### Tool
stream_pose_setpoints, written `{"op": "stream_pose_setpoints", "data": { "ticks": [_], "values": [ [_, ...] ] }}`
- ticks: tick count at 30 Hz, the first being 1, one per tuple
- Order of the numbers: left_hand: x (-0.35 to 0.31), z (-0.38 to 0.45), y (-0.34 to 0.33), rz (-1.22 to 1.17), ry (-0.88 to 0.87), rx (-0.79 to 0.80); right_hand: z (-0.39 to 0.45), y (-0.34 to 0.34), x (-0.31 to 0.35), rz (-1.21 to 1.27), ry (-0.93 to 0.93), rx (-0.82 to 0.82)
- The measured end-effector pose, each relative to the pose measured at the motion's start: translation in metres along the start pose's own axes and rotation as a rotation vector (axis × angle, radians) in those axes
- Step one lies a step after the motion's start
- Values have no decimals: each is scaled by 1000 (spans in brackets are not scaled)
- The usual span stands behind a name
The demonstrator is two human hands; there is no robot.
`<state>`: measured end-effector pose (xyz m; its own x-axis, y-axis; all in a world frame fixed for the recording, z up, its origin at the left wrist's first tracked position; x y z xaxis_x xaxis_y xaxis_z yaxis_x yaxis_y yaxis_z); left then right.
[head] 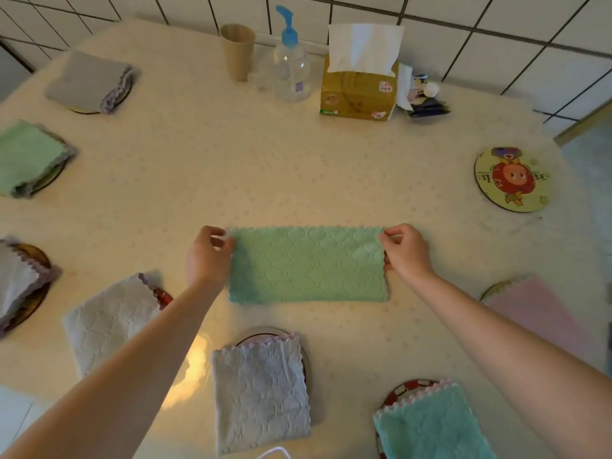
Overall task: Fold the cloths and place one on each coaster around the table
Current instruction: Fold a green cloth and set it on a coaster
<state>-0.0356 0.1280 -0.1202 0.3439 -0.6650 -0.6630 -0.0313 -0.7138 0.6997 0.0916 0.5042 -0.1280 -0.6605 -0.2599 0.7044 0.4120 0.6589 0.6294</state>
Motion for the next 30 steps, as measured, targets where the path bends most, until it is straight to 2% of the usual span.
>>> {"op": "stream_pose_setpoints", "data": {
  "ticks": [2,4,5,7,8,10,12,15,23,27,30],
  "values": [
    [-18,-18,13,240,-194,-124,-14,11,17,-165,167,-51],
    [-45,-51,4,329,-526,-114,-42,15,41,-403,475,-100],
    [-53,-71,-8,339,-679,-34,-60,9,49,-464,628,-72],
    [-51,-108,-39,395,-885,194,-98,-17,49,-518,857,129],
    [-44,-124,-53,453,-943,305,-116,-31,43,-562,962,227],
    [-27,-147,-71,579,-990,437,-143,-49,28,-655,1138,321],
    [-11,-153,-74,657,-954,478,-149,-53,13,-720,1159,354],
    [4,-150,-68,742,-906,502,-144,-42,3,-760,1145,315],
    [25,-134,-35,684,-730,523,-130,-20,5,-804,1043,294],
    [25,-131,-35,687,-744,521,-123,-30,12,-816,1055,301],
    [20,-124,-33,735,-830,501,-123,-27,21,-720,1030,311]
  ]
}}
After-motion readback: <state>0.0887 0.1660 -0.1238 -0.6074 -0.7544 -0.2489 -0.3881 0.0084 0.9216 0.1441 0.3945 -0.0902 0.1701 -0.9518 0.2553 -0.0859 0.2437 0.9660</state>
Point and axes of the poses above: each hand's wrist, its own z-axis towards the middle knuckle, its own y-axis out of the back of the hand, x = y × z, the point moved 9 cm from there along z, towards the middle knuckle, and after that the axes turned 7 degrees about -x, right-handed, at the moved point
